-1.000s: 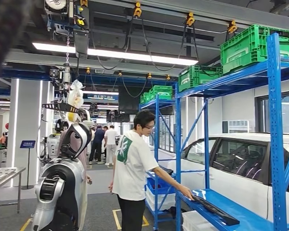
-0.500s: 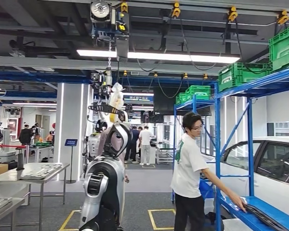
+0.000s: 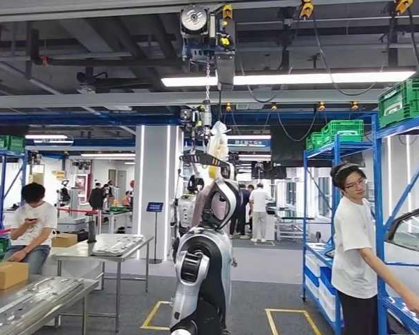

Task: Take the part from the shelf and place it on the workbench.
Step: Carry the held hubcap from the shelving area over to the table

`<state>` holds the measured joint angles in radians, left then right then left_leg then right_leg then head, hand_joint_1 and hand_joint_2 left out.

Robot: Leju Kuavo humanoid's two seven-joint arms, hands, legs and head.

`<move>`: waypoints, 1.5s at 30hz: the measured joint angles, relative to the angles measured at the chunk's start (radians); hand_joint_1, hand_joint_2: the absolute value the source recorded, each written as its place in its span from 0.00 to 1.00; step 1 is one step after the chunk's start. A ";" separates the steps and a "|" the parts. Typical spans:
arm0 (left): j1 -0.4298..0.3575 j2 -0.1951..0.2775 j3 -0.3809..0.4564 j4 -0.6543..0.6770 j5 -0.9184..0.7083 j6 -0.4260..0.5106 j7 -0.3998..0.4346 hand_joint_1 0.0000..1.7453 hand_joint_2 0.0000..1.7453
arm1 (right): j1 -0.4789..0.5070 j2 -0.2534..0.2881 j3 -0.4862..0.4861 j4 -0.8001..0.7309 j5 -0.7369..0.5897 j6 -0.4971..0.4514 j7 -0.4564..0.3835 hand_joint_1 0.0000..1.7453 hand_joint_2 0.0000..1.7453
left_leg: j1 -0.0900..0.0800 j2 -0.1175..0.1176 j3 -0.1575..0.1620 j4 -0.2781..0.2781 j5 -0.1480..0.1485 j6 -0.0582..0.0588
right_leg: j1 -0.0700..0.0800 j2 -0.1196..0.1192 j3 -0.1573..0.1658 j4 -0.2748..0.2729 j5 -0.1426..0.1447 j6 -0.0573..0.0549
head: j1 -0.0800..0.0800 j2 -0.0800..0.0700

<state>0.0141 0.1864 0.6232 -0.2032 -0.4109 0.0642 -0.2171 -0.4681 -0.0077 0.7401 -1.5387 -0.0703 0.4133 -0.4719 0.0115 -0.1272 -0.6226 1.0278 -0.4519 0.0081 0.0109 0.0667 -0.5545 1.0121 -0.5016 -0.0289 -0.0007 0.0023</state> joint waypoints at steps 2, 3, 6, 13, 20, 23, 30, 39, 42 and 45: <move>0.006 0.000 0.006 0.000 -0.005 0.000 0.000 0.00 1.00 | 0.001 0.005 0.000 -0.007 0.001 0.001 0.000 1.00 1.00 | -0.003 0.024 -0.011 0.018 -0.015 -0.009 | -0.006 -0.023 0.005 -0.013 0.006 -0.001 | 0.000 0.000; 0.005 0.000 0.009 0.000 -0.008 0.001 0.001 0.00 1.00 | 0.002 0.007 0.001 -0.010 0.001 0.001 0.000 1.00 1.00 | -0.004 0.049 -0.026 0.050 -0.038 -0.014 | -0.009 -0.037 0.007 -0.019 0.009 -0.002 | 0.000 0.000; -0.003 -0.001 0.017 -0.001 -0.023 0.002 0.010 0.00 1.00 | 0.006 0.008 0.002 -0.011 0.007 0.003 0.000 1.00 1.00 | 0.007 0.106 -0.102 0.217 -0.120 -0.031 | -0.010 -0.081 0.008 -0.022 0.010 -0.003 | 0.000 0.000; -0.004 -0.005 0.029 -0.001 -0.044 0.000 0.020 0.00 1.00 | 0.008 0.008 0.006 -0.013 0.015 0.003 0.000 1.00 1.00 | 0.016 0.186 0.011 0.011 -0.018 -0.043 | -0.013 -0.160 0.011 -0.003 -0.013 0.034 | 0.001 0.000; -0.001 -0.008 0.042 -0.002 -0.047 -0.003 0.021 0.00 1.00 | 0.006 0.004 0.007 -0.020 0.019 0.003 0.003 1.00 1.00 | 0.010 0.125 0.007 0.007 -0.016 0.004 | -0.021 -0.087 -0.046 0.156 -0.120 0.053 | 0.001 0.000; -0.003 -0.011 0.043 -0.002 -0.051 -0.004 0.021 0.00 1.00 | 0.008 -0.003 0.008 -0.019 0.021 0.003 0.007 1.00 1.00 | 0.001 0.086 0.007 0.007 -0.015 0.011 | -0.016 -0.072 -0.107 0.277 -0.146 0.043 | 0.001 0.000; -0.003 -0.024 0.048 -0.004 -0.065 -0.010 0.012 0.00 1.00 | -0.005 -0.012 0.009 -0.025 0.021 0.005 0.009 1.00 1.00 | 0.004 -0.002 -0.003 0.003 -0.002 0.001 | 0.003 0.015 -0.003 0.008 0.001 -0.007 | 0.001 0.000; -0.006 -0.030 0.062 -0.004 -0.076 -0.012 0.006 0.00 1.00 | -0.013 -0.012 0.020 -0.032 0.021 0.006 0.012 1.00 1.00 | 0.021 0.123 -0.108 0.216 -0.090 -0.046 | -0.012 -0.115 0.025 -0.041 0.009 0.007 | 0.002 0.000; -0.005 -0.032 0.067 -0.006 -0.083 -0.012 0.003 0.00 1.00 | -0.014 -0.013 0.024 -0.033 0.016 0.006 0.013 1.00 1.00 | 0.025 0.176 -0.022 0.058 -0.017 -0.057 | -0.016 -0.148 0.026 -0.026 -0.006 0.030 | 0.002 0.000; -0.009 -0.035 0.069 -0.009 -0.092 -0.013 0.001 0.00 1.00 | -0.015 -0.017 0.026 -0.036 0.013 0.006 0.016 1.00 1.00 | 0.015 0.193 -0.003 0.008 -0.013 -0.030 | -0.010 -0.178 0.027 -0.016 -0.018 0.049 | 0.001 0.000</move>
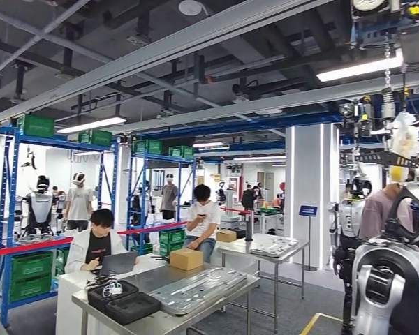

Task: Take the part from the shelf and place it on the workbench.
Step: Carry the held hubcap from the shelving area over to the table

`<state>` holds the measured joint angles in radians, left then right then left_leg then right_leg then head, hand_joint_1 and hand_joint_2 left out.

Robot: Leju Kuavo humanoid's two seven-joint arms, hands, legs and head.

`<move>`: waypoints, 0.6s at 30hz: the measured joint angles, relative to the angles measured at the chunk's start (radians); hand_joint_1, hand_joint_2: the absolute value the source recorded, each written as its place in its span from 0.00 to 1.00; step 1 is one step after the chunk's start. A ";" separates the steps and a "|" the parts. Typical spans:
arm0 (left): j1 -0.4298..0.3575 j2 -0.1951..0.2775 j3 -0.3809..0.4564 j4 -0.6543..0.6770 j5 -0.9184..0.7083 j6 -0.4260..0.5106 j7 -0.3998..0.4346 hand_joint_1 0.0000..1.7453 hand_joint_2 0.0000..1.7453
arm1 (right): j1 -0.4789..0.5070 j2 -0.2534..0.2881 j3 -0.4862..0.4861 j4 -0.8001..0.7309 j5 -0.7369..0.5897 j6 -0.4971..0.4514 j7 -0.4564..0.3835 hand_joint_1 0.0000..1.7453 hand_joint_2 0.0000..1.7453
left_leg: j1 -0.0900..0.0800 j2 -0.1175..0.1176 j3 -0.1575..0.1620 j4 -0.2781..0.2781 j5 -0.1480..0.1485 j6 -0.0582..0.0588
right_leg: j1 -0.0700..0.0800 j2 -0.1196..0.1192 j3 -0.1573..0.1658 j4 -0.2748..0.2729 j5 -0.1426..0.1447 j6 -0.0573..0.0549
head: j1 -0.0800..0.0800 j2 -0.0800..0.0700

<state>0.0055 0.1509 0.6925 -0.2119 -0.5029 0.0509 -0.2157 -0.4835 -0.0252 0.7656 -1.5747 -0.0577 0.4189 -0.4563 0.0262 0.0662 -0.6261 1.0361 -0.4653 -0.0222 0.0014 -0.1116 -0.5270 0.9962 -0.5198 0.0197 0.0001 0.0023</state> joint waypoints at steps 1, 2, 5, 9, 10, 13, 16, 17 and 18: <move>0.003 -0.001 0.001 0.000 -0.003 -0.001 -0.001 0.00 1.00 | 0.000 -0.001 0.000 -0.001 -0.001 0.000 0.001 1.00 1.00 | -0.001 -0.010 -0.002 0.002 0.000 0.009 | -0.002 -0.005 0.003 -0.001 -0.003 0.004 | -0.001 0.000; 0.007 -0.001 0.002 0.000 -0.006 -0.001 -0.003 0.00 1.00 | 0.000 -0.003 0.001 -0.001 -0.003 0.000 0.002 1.00 1.00 | -0.002 -0.021 -0.002 0.002 0.000 0.016 | -0.006 0.007 0.004 0.006 -0.013 0.007 | -0.001 0.000; 0.007 -0.001 0.010 -0.001 -0.014 0.000 -0.011 0.00 1.00 | 0.000 -0.007 0.001 -0.004 -0.009 -0.001 0.002 1.00 1.00 | -0.005 -0.053 -0.002 0.000 0.002 0.032 | -0.012 0.086 -0.046 0.129 -0.092 0.007 | -0.001 0.000; 0.002 -0.003 0.018 -0.001 -0.021 0.005 -0.018 0.00 1.00 | 0.009 -0.017 0.002 -0.004 -0.011 -0.002 0.004 1.00 1.00 | -0.024 -0.111 0.001 0.001 0.002 0.045 | 0.003 0.109 -0.131 0.277 -0.117 -0.016 | -0.001 0.000; 0.003 -0.004 0.019 -0.001 -0.021 0.007 -0.019 0.00 1.00 | 0.010 -0.018 0.002 -0.005 -0.011 -0.003 0.004 1.00 1.00 | -0.029 -0.125 0.004 0.001 0.002 0.047 | 0.010 0.119 -0.114 0.228 -0.078 -0.028 | -0.001 0.000; -0.001 -0.013 0.023 -0.002 -0.021 0.009 -0.020 0.00 1.00 | 0.009 -0.020 0.002 -0.013 -0.012 -0.005 0.004 1.00 1.00 | -0.030 -0.163 0.005 -0.001 0.004 0.049 | 0.028 0.189 -0.054 0.061 0.022 -0.072 | 0.001 0.000; 0.000 -0.020 0.026 -0.004 -0.022 0.009 -0.020 0.00 1.00 | 0.007 -0.023 0.002 -0.016 -0.013 -0.006 0.005 1.00 1.00 | -0.021 -0.196 -0.002 -0.004 0.011 0.041 | 0.033 0.187 -0.040 0.022 0.034 -0.078 | 0.001 0.001; 0.004 -0.022 0.027 -0.004 -0.023 0.009 -0.020 0.00 1.00 | 0.006 -0.022 0.002 -0.018 -0.014 -0.006 0.005 1.00 1.00 | -0.022 -0.193 -0.005 -0.002 0.008 0.039 | 0.030 0.174 -0.031 0.007 0.036 -0.076 | 0.002 0.001; 0.007 -0.023 0.029 -0.004 -0.024 0.008 -0.021 0.00 1.00 | 0.005 -0.021 0.002 -0.020 -0.016 -0.006 0.005 1.00 1.00 | -0.025 -0.178 -0.011 0.010 -0.002 0.035 | 0.027 0.161 -0.021 -0.010 0.038 -0.073 | 0.002 0.001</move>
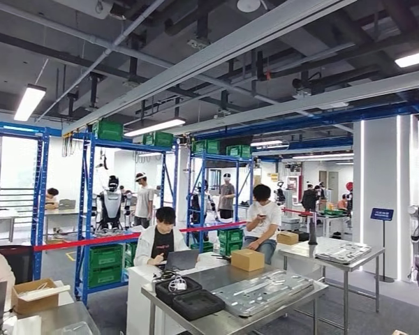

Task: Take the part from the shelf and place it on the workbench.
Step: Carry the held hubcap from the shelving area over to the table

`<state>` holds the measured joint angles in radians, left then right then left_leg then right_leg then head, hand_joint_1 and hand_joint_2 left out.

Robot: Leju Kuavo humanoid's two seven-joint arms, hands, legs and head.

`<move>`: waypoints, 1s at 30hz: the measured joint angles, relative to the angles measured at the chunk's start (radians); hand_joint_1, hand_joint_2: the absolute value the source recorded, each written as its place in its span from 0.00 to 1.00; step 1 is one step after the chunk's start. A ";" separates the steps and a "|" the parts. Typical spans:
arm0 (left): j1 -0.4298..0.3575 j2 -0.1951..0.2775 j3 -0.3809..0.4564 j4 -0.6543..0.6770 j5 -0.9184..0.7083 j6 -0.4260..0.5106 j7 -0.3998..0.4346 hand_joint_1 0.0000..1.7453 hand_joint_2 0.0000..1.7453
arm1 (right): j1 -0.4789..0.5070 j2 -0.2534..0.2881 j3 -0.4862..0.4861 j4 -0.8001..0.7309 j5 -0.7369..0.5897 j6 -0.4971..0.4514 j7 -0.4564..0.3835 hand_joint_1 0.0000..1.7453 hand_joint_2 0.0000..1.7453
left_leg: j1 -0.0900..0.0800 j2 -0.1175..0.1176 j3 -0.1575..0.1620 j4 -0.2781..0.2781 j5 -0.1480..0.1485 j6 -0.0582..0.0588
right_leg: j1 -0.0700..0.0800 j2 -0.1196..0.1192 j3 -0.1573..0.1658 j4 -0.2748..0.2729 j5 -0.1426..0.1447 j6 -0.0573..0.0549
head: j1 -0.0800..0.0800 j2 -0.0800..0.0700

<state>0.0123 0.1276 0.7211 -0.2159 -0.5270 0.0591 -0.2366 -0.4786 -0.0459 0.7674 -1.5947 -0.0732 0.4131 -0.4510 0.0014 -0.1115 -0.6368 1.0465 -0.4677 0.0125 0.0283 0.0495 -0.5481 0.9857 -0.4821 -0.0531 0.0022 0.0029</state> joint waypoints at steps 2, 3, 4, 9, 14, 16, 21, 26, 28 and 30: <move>-0.002 0.000 0.004 0.000 -0.001 0.000 -0.002 0.00 1.00 | -0.001 0.002 0.001 -0.002 -0.003 0.000 0.000 1.00 1.00 | 0.000 0.055 -0.036 0.077 -0.049 -0.011 | -0.008 -0.028 0.014 -0.024 0.004 0.008 | 0.000 0.000; -0.006 0.001 0.007 0.000 -0.001 -0.001 -0.003 0.00 1.00 | 0.001 0.002 0.001 -0.002 -0.004 0.000 0.001 1.00 1.00 | 0.005 0.076 -0.064 0.137 -0.078 -0.020 | -0.010 -0.042 0.016 -0.026 0.003 0.010 | 0.000 0.000; -0.009 0.001 0.009 0.000 -0.002 -0.002 -0.004 0.00 1.00 | 0.003 0.001 0.002 -0.001 -0.005 0.001 0.001 1.00 1.00 | 0.011 0.088 -0.091 0.192 -0.098 -0.029 | -0.013 -0.058 0.016 -0.026 0.001 0.014 | 0.000 0.000; -0.006 -0.002 0.019 -0.001 -0.010 -0.012 -0.007 0.00 1.00 | 0.006 0.000 0.004 0.001 -0.014 0.001 0.002 1.00 1.00 | 0.042 0.143 -0.025 0.066 -0.011 -0.073 | -0.030 -0.122 0.016 0.003 -0.026 0.050 | 0.000 -0.001; -0.006 -0.006 0.028 -0.004 -0.019 -0.020 -0.013 0.00 1.00 | 0.004 0.000 0.004 0.000 -0.018 0.003 0.003 1.00 1.00 | 0.031 0.136 -0.001 0.006 0.000 -0.026 | -0.032 -0.151 0.019 0.024 -0.051 0.075 | 0.000 -0.001; -0.003 -0.006 0.034 -0.004 -0.023 -0.021 -0.015 0.00 1.00 | 0.004 -0.001 0.003 0.001 -0.020 0.003 0.003 1.00 1.00 | 0.029 0.119 -0.002 0.005 0.002 -0.014 | -0.037 -0.115 0.004 0.069 -0.088 0.077 | 0.000 -0.001; -0.008 -0.005 0.046 -0.004 -0.034 -0.026 -0.022 0.00 1.00 | 0.010 -0.007 0.003 0.002 -0.022 0.004 0.003 1.00 1.00 | 0.010 0.063 -0.003 0.004 0.006 0.004 | -0.027 -0.055 -0.114 0.318 -0.186 0.053 | 0.000 -0.001; -0.011 -0.011 0.052 -0.004 -0.046 -0.031 -0.029 0.00 1.00 | 0.008 -0.008 0.002 0.000 -0.026 0.005 0.003 1.00 1.00 | 0.007 0.000 -0.004 0.003 0.012 0.007 | 0.004 0.037 -0.018 0.067 -0.033 0.007 | 0.000 0.000; -0.011 -0.014 0.057 -0.004 -0.052 -0.031 -0.030 0.00 1.00 | 0.007 -0.008 0.001 0.000 -0.027 0.005 0.004 1.00 1.00 | 0.012 -0.024 -0.011 0.000 0.018 -0.001 | 0.005 0.036 -0.010 0.043 -0.028 0.004 | 0.000 0.000; -0.004 -0.014 0.062 -0.004 -0.056 -0.032 -0.030 0.00 1.00 | 0.007 -0.006 0.001 0.000 -0.028 0.005 0.004 1.00 1.00 | 0.012 -0.017 -0.017 0.005 0.014 -0.008 | 0.001 0.010 0.002 0.018 -0.023 0.006 | 0.000 -0.001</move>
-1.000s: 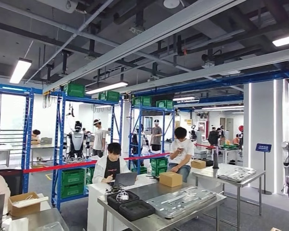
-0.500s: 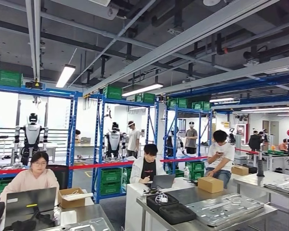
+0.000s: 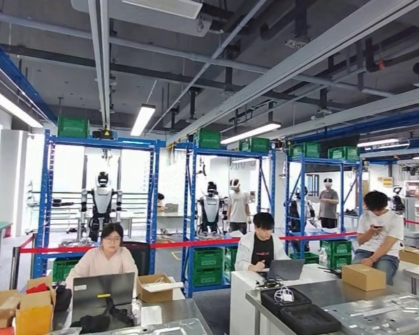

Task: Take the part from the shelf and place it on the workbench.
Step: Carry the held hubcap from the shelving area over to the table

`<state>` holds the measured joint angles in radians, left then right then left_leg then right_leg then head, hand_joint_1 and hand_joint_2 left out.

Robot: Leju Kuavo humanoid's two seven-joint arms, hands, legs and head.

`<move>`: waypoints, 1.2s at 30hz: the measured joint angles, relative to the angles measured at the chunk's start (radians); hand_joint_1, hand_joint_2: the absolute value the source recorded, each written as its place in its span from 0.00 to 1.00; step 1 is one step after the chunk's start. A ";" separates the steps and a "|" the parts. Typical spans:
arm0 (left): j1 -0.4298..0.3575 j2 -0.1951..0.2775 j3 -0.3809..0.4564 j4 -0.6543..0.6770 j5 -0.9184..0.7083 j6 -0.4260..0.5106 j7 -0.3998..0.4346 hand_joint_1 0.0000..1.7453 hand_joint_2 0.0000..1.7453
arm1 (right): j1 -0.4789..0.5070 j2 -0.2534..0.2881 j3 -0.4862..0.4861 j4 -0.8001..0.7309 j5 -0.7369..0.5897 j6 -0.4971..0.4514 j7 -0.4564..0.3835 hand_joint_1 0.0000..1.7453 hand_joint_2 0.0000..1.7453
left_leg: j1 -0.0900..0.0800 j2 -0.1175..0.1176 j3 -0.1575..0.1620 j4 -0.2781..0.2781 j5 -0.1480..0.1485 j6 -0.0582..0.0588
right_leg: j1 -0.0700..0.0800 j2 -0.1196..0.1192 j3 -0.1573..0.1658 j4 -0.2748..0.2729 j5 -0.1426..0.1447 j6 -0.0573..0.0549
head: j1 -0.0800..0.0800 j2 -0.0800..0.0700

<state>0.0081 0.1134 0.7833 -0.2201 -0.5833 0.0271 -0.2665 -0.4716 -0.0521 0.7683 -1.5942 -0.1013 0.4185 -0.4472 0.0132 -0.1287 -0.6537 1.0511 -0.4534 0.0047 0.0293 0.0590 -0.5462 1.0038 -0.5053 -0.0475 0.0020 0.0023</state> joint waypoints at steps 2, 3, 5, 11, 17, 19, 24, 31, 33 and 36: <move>0.000 0.000 0.005 0.000 -0.004 0.000 -0.001 0.00 1.00 | 0.001 0.002 -0.001 0.000 -0.003 -0.002 0.000 1.00 1.00 | -0.005 0.054 -0.026 0.058 -0.043 -0.007 | -0.005 -0.026 0.010 -0.023 0.008 0.003 | 0.000 0.000; -0.003 0.001 0.007 0.000 -0.006 0.001 -0.003 0.00 1.00 | 0.003 0.002 -0.002 0.001 -0.005 -0.004 0.001 1.00 1.00 | -0.005 0.084 -0.050 0.112 -0.076 -0.013 | -0.005 -0.038 0.012 -0.025 0.009 0.004 | 0.000 0.000; -0.009 0.001 0.012 0.000 -0.013 0.000 -0.007 0.00 1.00 | 0.009 0.002 -0.003 0.004 -0.007 -0.006 0.004 1.00 1.00 | 0.003 0.110 -0.095 0.221 -0.123 -0.025 | -0.006 -0.061 0.011 -0.025 0.008 0.005 | 0.000 0.000; -0.007 0.002 0.031 -0.001 -0.027 -0.007 -0.012 0.00 1.00 | 0.011 0.004 -0.003 0.011 -0.006 -0.006 0.010 1.00 1.00 | 0.020 0.130 0.038 0.009 -0.028 -0.045 | -0.017 -0.088 0.005 0.001 -0.011 0.037 | 0.000 0.000; -0.006 0.003 0.050 -0.001 -0.046 -0.010 -0.019 0.00 1.00 | 0.011 0.004 -0.005 0.011 -0.008 -0.006 0.009 1.00 1.00 | 0.010 0.127 0.046 -0.010 -0.032 0.004 | -0.024 -0.076 -0.027 0.072 -0.060 0.060 | -0.001 0.000; -0.008 0.004 0.056 -0.002 -0.052 -0.011 -0.019 0.00 1.00 | 0.013 0.004 -0.006 0.011 -0.008 -0.006 0.009 1.00 1.00 | 0.006 0.125 0.046 -0.010 -0.033 0.011 | -0.025 -0.070 -0.094 0.206 -0.119 0.061 | -0.001 0.000; -0.009 0.004 0.065 -0.002 -0.065 -0.014 -0.019 0.00 1.00 | 0.020 0.004 -0.006 0.011 -0.008 -0.006 0.009 1.00 1.00 | -0.007 0.115 0.060 -0.010 -0.042 0.021 | -0.014 -0.062 -0.114 0.181 -0.037 0.039 | -0.001 0.000; -0.011 -0.001 0.081 -0.002 -0.077 -0.016 -0.020 0.00 1.00 | 0.018 0.009 -0.008 0.009 -0.009 -0.006 0.007 1.00 1.00 | -0.003 0.110 0.058 -0.009 -0.054 0.000 | -0.004 -0.056 -0.039 -0.001 0.026 0.011 | -0.001 0.000; -0.012 0.000 0.083 -0.002 -0.078 -0.016 -0.020 0.00 1.00 | 0.018 0.013 -0.008 0.009 -0.009 -0.006 0.006 1.00 1.00 | -0.001 0.113 0.025 0.062 -0.091 -0.008 | -0.011 -0.060 -0.025 -0.018 0.028 0.011 | -0.001 0.000; -0.009 0.002 0.086 -0.003 -0.078 -0.016 -0.021 0.00 1.00 | 0.021 0.015 -0.007 0.011 -0.009 -0.005 0.005 1.00 1.00 | 0.007 0.115 -0.068 0.226 -0.143 -0.022 | -0.014 -0.063 -0.015 -0.019 0.020 0.011 | -0.001 0.000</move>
<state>-0.0013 0.1156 0.8690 -0.2228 -0.6618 0.0107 -0.2870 -0.4509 -0.0372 0.7615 -1.5836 -0.1107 0.4130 -0.4421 0.0205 -0.0139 -0.7215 1.2773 -0.5964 -0.0174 0.0150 -0.0039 -0.5610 0.9847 -0.4853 -0.0361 0.0008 0.0023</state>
